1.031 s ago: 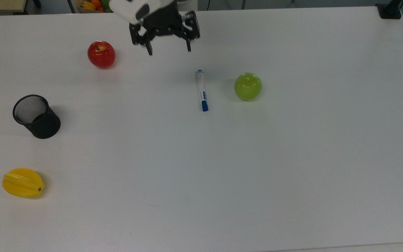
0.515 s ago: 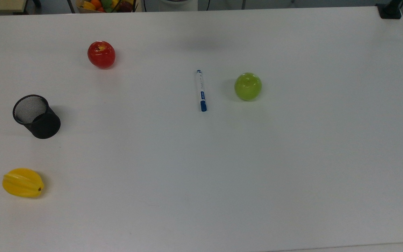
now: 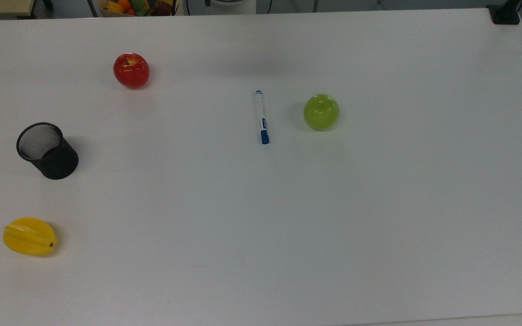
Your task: Take marker pen
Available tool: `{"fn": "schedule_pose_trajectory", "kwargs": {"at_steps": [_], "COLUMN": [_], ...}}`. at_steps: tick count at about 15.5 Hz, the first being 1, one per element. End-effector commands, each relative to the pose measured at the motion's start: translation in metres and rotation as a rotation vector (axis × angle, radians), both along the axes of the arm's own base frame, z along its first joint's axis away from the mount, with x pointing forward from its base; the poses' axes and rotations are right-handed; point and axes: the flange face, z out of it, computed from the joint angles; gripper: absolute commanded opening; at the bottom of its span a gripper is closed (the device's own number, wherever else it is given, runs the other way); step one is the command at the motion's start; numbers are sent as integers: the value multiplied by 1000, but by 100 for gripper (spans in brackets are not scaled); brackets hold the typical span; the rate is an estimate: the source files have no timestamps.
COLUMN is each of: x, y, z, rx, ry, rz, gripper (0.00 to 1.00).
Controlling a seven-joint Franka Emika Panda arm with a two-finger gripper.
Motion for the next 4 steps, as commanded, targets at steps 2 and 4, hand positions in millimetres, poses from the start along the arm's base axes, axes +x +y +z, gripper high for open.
{"fn": "schedule_pose_trajectory", "kwargs": {"at_steps": [2,4], "x": [5,6], "y": [4,4], "z": [-8,-10], "rx": [-16,-18], "ry": [-14,-11], "rz": [24,27], "gripper": [100,100]}}
